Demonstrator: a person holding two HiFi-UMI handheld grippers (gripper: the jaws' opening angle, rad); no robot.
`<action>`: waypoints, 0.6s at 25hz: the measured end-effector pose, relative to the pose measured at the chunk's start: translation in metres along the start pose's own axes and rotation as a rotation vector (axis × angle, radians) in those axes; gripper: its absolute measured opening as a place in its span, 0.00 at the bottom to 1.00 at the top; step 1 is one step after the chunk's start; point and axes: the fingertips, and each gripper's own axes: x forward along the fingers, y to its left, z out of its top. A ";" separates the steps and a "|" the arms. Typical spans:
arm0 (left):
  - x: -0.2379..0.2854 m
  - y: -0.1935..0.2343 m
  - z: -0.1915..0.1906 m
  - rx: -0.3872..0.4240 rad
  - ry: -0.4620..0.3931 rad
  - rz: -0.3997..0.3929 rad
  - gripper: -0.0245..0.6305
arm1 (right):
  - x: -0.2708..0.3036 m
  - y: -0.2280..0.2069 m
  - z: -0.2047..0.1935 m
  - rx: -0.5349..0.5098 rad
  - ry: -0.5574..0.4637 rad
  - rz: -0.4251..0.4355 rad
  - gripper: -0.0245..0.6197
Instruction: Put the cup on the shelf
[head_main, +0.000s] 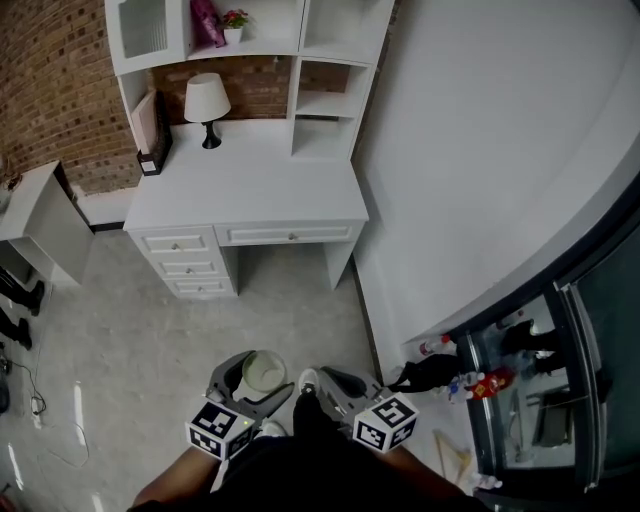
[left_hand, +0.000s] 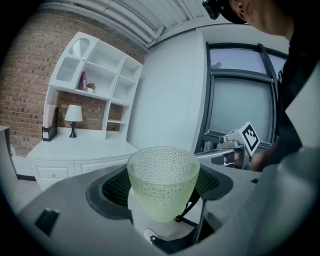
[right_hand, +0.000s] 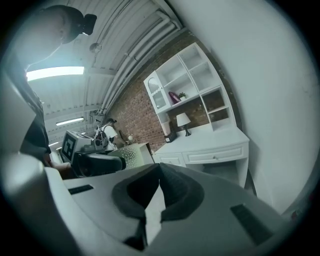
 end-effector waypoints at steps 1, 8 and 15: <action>0.006 0.003 0.002 -0.002 0.001 0.002 0.62 | 0.003 -0.008 0.000 0.006 0.006 -0.006 0.05; 0.049 0.033 0.020 -0.003 0.026 0.034 0.62 | 0.037 -0.069 0.033 0.040 0.003 -0.035 0.05; 0.115 0.063 0.051 0.035 0.030 0.020 0.62 | 0.065 -0.128 0.065 0.058 -0.025 -0.027 0.05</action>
